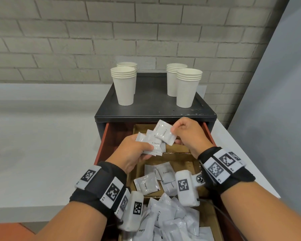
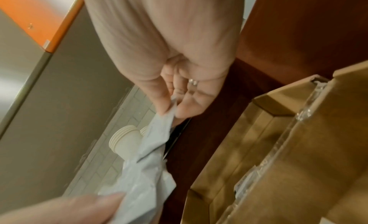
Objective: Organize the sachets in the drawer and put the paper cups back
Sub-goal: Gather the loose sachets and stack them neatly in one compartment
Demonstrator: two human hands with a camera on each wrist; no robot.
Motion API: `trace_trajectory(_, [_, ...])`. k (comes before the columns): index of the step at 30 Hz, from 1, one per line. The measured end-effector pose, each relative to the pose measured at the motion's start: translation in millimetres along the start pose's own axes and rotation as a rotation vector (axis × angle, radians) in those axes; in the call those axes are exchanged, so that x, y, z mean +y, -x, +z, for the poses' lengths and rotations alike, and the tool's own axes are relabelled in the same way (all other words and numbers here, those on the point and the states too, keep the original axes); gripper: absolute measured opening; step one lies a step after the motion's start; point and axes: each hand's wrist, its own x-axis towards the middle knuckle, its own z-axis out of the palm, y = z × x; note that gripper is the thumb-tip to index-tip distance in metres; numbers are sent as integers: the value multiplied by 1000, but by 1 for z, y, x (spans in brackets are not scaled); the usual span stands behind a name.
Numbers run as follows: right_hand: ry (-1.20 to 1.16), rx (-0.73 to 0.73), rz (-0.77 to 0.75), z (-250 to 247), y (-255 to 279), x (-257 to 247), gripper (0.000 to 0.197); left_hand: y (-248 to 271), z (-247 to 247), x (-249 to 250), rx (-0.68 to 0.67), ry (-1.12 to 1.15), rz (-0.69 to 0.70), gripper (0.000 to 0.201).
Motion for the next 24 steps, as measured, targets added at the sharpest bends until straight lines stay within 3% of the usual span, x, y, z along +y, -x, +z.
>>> trace_trajectory(4, [83,35,33,-8,-1,2,17,-5,-2,-1,147,42,21,35])
trace_trajectory(8, [355,-281,155,-2,3,3,19,-6,-2,-1,203,67,40,36])
trace_trajectory(10, [430,-354,143,2,5,3,18,-5,-2,-1,195,65,37,36])
trace_trajectory(15, [86,-274,51,7,5,2,24,-2,-1,-1,99,6,-15,26])
trace_trajectory(21, [111,-129,-13,5,4,0,12,0,4,5,163,142,-35,10])
trace_trajectory(24, [152,-190,55,-3,4,0,16,-2,1,7,244,296,-86,20])
